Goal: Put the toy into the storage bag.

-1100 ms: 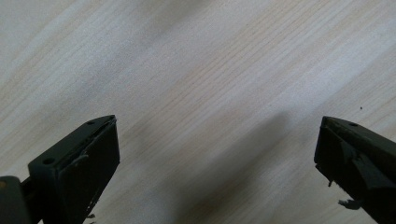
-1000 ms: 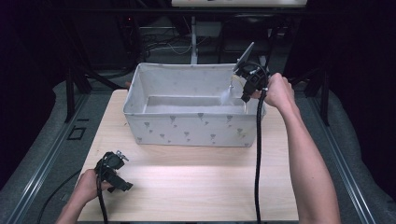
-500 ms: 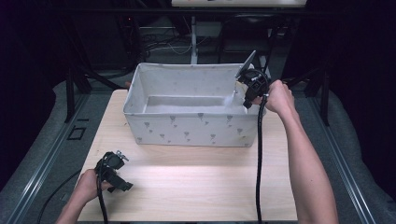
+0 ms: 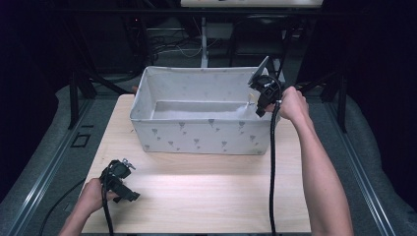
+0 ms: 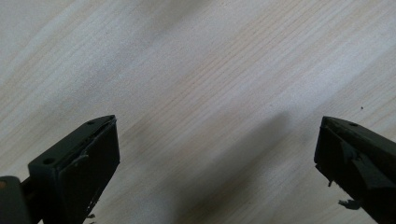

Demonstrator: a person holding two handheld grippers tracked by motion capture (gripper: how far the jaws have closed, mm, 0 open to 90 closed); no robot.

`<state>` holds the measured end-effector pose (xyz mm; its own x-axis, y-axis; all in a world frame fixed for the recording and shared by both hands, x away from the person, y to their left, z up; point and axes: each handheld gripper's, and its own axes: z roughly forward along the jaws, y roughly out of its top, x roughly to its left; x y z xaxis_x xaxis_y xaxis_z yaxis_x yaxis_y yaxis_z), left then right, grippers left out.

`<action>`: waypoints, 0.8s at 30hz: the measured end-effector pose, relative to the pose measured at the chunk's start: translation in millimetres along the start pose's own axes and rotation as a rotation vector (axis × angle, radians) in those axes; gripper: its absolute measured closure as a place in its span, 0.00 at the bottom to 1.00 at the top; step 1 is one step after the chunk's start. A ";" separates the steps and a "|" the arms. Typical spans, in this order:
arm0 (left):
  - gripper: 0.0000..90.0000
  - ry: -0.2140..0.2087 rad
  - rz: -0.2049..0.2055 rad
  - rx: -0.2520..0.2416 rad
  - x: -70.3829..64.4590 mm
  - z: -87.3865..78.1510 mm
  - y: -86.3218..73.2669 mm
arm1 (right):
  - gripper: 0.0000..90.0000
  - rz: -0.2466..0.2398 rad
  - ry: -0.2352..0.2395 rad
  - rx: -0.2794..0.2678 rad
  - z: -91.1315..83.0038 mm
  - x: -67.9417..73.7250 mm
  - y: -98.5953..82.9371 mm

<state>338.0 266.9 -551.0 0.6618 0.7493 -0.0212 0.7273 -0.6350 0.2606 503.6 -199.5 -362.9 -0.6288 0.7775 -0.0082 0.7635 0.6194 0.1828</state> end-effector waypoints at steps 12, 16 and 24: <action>0.00 0.000 -0.002 0.000 -0.3 -0.1 0.1 | 0.89 -0.002 0.005 -0.050 -11.5 0.8 -7.4; 0.00 -0.001 0.000 0.001 -0.5 -0.4 0.2 | 0.78 0.002 -0.003 -0.082 -20.7 1.9 -11.7; 0.00 0.000 -0.001 0.000 -0.5 -0.6 0.2 | 0.47 0.033 -0.039 -0.175 -46.3 9.2 -23.3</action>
<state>337.8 266.5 -550.4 0.6613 0.7498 -0.0215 0.7277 -0.6343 0.2610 473.3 -211.8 -321.8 -0.5954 0.8026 -0.0370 0.7440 0.5681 0.3517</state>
